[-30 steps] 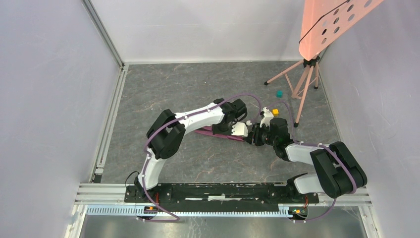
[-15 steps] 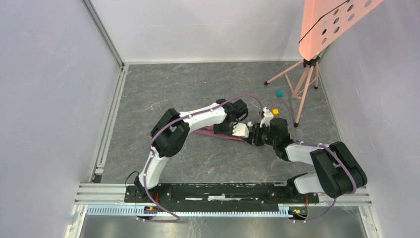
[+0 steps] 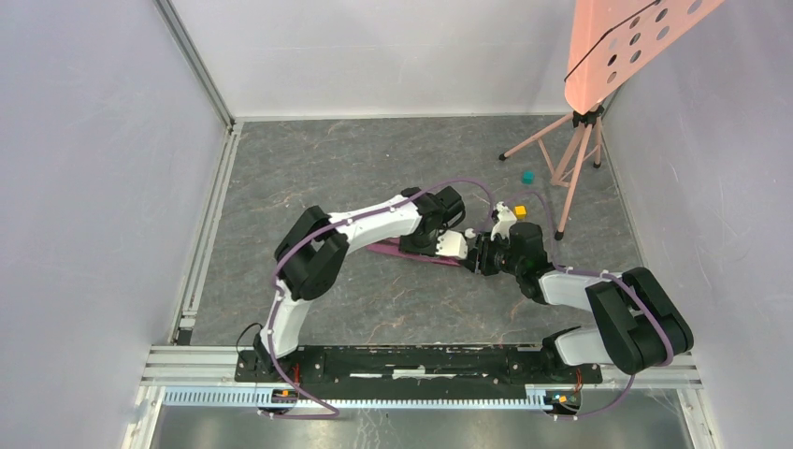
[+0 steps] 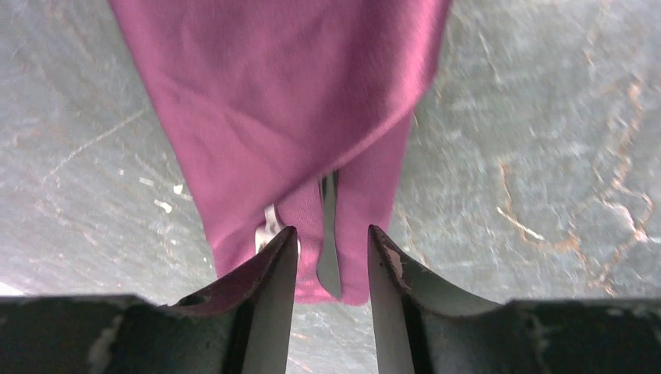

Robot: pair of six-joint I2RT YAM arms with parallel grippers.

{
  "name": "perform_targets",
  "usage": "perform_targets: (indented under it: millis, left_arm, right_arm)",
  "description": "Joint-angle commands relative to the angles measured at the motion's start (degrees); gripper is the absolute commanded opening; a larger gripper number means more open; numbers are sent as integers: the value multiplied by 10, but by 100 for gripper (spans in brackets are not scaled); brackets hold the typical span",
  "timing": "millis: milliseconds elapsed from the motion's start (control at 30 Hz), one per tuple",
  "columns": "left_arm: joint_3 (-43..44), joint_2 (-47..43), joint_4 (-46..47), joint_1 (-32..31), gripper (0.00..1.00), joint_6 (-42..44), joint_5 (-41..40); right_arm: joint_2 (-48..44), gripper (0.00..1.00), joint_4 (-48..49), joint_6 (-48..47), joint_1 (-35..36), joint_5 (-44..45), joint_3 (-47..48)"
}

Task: Fold the napkin into a case and place the utensils inside
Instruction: Insert the knife into the folded napkin, then reset both arms

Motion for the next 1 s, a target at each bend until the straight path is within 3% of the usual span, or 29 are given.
perform_targets:
  millis: [0,233,433,500,567,633,767,967]
  left_arm:
    - [-37,-131,32,-6,46,-20,8]
    - [-142,-348,113,-6,53,-155,63]
    - [-225,-582,177,-7,56,-351,124]
    - [-260,-676,224,-7,82,-451,89]
    - [-304,-773,283,-7,96,-534,87]
    - [-325,-844,319,-6,100,-599,86]
    - [-258,-890,264,-7,100,-719,21]
    - [-171,-867,201,-7,100,-768,51]
  right_arm:
    - [-23,37,-1,-22,3,26,13]
    - [-82,45,-110,-61,4,90,41]
    - [-232,61,-334,-110,14,116,98]
    - [-316,68,-410,-118,17,107,129]
    - [-389,77,-475,-123,17,98,173]
    - [-442,86,-539,-126,17,102,228]
    - [-496,98,-636,-127,17,128,367]
    - [-539,98,-655,-126,17,178,502]
